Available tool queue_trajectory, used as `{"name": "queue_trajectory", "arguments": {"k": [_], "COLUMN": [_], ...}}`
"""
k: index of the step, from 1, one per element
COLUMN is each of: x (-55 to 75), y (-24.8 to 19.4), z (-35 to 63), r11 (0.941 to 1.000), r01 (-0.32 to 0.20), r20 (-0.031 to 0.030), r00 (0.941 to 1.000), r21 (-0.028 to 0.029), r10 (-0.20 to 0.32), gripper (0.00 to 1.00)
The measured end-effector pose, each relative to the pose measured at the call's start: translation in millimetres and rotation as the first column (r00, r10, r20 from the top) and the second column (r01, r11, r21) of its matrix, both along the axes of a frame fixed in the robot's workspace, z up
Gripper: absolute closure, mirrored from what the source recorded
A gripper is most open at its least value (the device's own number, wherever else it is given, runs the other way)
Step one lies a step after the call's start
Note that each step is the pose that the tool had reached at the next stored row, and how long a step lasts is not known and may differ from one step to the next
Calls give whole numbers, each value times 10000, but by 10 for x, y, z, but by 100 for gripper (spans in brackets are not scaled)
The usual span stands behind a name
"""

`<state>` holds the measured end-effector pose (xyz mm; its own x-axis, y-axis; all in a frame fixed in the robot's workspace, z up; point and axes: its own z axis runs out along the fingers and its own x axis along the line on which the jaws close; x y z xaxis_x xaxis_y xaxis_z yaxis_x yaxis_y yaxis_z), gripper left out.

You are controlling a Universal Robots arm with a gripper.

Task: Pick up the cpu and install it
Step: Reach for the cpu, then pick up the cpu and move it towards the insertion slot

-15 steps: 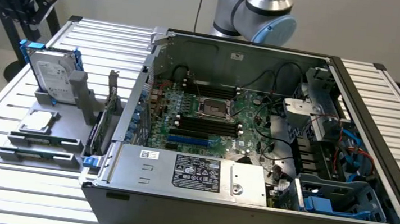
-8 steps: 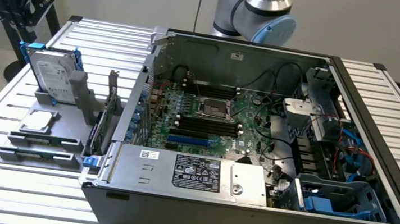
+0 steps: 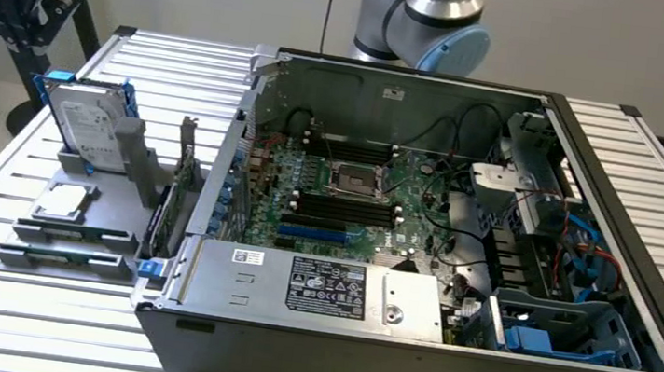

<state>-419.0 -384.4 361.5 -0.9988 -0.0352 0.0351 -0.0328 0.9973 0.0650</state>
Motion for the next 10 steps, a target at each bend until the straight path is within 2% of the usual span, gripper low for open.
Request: {"name": "queue_trajectory", "arguments": {"k": [10], "x": [-30], "y": [6], "z": [-4], "r11": [9999], "r01": [-126], "r20": [0], "r00": [9999], "r21": [-5], "r10": [126], "gripper": [89]}}
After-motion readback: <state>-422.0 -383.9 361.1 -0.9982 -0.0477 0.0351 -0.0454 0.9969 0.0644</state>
